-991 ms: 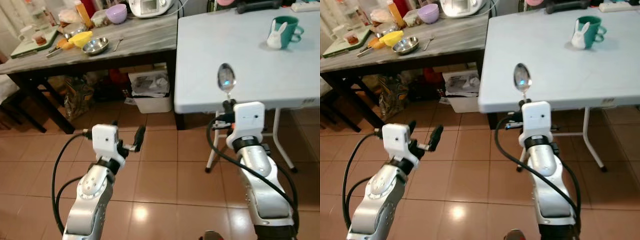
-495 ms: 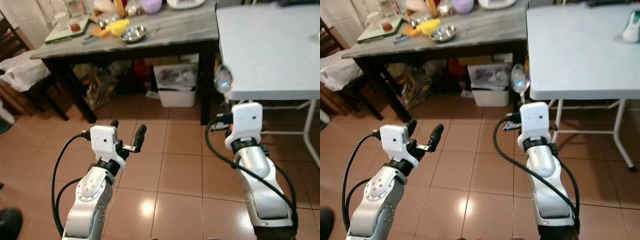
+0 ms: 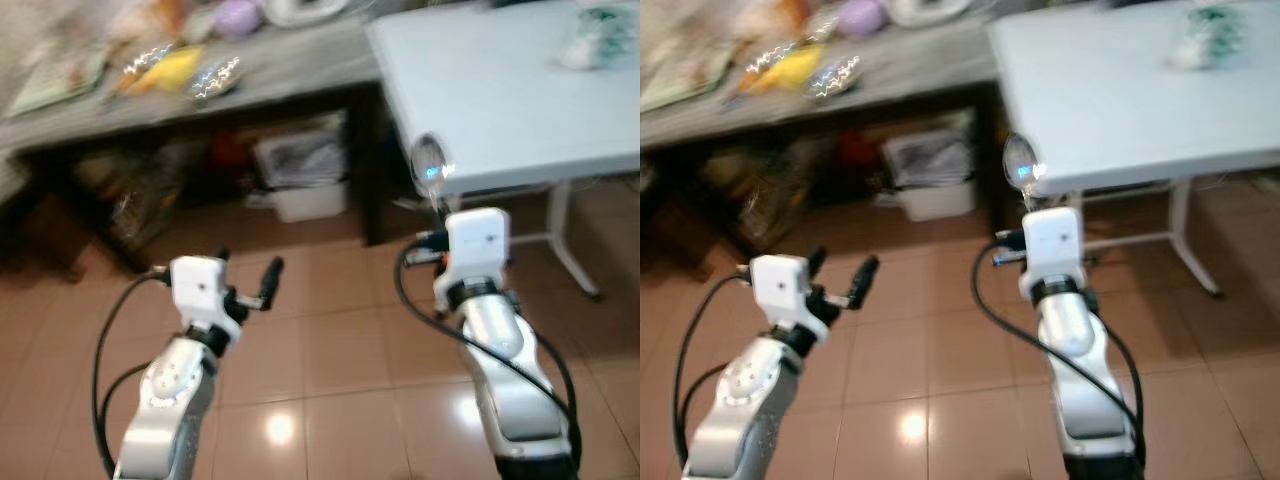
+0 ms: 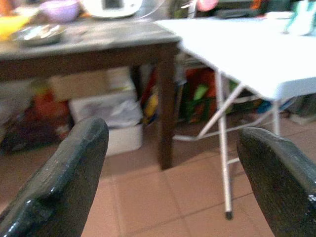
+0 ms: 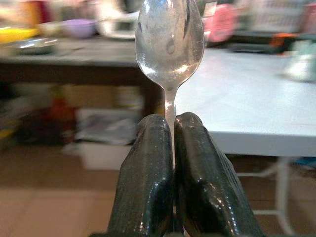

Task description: Setting the table

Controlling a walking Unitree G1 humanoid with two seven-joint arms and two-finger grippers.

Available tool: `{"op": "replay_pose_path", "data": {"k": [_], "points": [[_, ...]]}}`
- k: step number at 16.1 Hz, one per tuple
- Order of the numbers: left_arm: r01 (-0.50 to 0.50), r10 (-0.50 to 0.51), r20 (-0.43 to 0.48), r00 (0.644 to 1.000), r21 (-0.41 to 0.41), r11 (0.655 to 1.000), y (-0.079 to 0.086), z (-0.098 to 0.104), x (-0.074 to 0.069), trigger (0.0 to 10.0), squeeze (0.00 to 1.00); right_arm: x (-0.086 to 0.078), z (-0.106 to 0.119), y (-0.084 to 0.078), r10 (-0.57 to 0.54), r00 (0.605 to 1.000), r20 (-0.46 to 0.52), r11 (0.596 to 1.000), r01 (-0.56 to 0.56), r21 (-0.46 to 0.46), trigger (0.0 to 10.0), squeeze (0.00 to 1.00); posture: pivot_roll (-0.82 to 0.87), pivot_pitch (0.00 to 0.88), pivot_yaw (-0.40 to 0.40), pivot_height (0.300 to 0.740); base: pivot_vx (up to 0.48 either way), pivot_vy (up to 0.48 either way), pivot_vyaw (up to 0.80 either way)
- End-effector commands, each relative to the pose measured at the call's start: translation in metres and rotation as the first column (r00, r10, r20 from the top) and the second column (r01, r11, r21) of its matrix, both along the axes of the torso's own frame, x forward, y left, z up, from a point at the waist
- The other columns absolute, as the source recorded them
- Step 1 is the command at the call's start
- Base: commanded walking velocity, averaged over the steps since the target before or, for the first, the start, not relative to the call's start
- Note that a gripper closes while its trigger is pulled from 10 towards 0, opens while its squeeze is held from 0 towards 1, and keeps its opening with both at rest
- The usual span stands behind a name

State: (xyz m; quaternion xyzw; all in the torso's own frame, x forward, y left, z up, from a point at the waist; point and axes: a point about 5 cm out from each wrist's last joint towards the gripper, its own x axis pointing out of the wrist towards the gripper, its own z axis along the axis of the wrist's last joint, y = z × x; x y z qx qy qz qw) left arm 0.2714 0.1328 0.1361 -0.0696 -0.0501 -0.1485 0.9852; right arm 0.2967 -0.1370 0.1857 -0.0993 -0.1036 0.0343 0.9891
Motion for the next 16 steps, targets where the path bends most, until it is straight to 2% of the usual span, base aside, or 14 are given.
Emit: {"op": "replay_pose_path", "data": {"k": [1,8,12,16], "points": [[0.02,-0.02,0.013,1.0,0.0,1.0,-0.005,0.003,-0.001,10.0,0.0,-0.001,0.003,-0.004,-0.013,1.0,0.015,1.0,0.013,-0.004,10.0,0.0,-0.3,0.146,0.172,0.74,0.461,0.0,0.0],[0.01,-0.01,0.011,1.0,0.008,1.0,-0.004,0.003,0.001,10.0,0.0,-0.002,0.004,-0.002,0.0,1.0,0.022,1.0,0.001,-0.022,10.0,0.0,-0.3,0.143,0.177,0.74,0.405,0.0,0.0],[0.001,-0.001,0.007,1.0,0.022,1.0,-0.003,0.002,0.002,10.0,0.0,-0.003,0.003,-0.002,0.005,1.0,0.022,1.0,-0.005,-0.025,10.0,0.0,-0.3,0.143,0.178,0.74,0.316,0.0,0.72],[-0.09,0.089,0.009,0.996,0.058,0.994,0.012,0.0,0.006,10.0,0.0,-0.005,-0.002,-0.002,0.009,1.0,0.007,1.0,-0.008,-0.024,10.0,0.0,-0.3,0.143,0.178,0.74,0.278,0.0,0.51]]}}
